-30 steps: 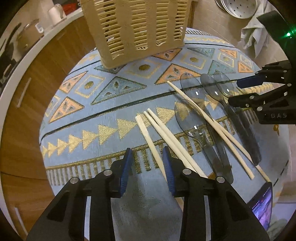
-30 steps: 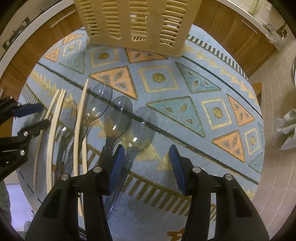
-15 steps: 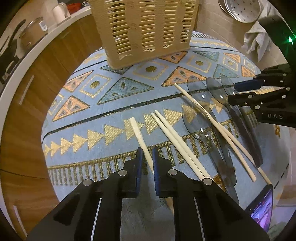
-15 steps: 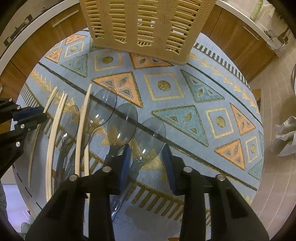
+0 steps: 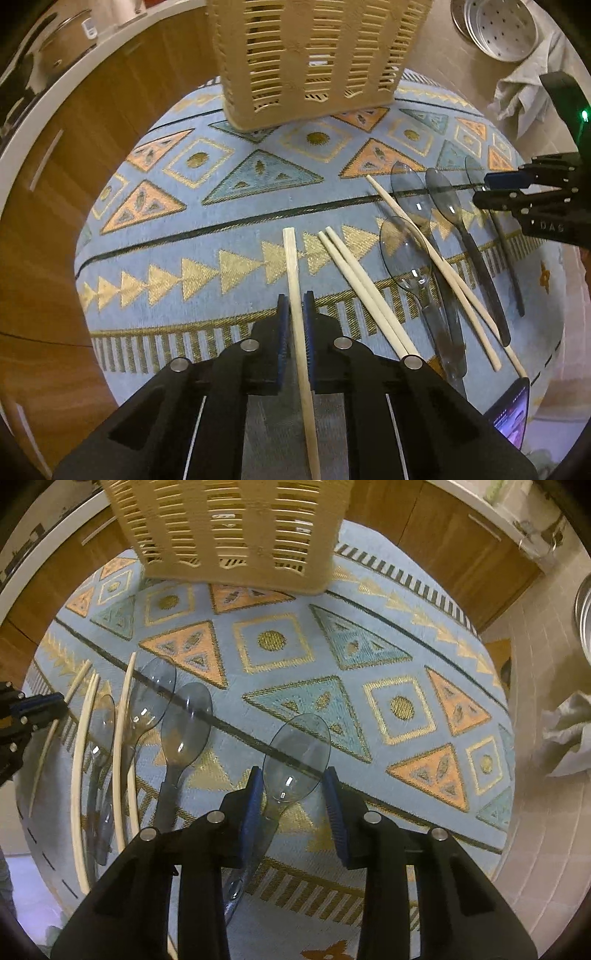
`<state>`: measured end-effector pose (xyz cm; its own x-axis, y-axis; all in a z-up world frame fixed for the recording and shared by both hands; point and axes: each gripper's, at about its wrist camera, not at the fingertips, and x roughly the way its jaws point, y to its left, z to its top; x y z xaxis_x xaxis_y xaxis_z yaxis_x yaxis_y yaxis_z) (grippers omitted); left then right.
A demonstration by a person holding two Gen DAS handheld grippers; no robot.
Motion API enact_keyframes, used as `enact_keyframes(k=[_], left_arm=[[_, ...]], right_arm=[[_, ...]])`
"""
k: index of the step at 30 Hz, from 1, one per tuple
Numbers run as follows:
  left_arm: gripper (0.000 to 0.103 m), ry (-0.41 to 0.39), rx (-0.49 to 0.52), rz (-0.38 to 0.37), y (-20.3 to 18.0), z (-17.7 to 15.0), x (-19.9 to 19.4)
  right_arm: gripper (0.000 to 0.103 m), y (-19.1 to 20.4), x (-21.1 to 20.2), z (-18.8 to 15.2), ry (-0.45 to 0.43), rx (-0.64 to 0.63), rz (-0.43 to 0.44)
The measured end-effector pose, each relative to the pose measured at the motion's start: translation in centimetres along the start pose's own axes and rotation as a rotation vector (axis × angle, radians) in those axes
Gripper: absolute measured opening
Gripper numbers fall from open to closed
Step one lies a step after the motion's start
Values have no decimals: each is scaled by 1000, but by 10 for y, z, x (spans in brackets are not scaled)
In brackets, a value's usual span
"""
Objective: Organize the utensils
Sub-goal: 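Grasp a wooden chopstick with the left tool while the right tool grasps a clear spoon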
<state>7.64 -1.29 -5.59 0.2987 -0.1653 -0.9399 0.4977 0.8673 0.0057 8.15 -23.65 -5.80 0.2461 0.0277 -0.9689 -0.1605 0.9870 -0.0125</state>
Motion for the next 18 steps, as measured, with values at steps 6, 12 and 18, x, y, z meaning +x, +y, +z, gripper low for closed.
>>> enact_keyframes(k=[6,12,18], left_arm=[[23,58,31,-20,2,23,9],[17,122,92,-19,-1,36,15],[10,145,192,69,-26,40,19]], right_arm=[[31,-14,7,16,23,14,36],[31,-21,15,29,20,0,38],[30,-7,10,28,-12,-56,5]])
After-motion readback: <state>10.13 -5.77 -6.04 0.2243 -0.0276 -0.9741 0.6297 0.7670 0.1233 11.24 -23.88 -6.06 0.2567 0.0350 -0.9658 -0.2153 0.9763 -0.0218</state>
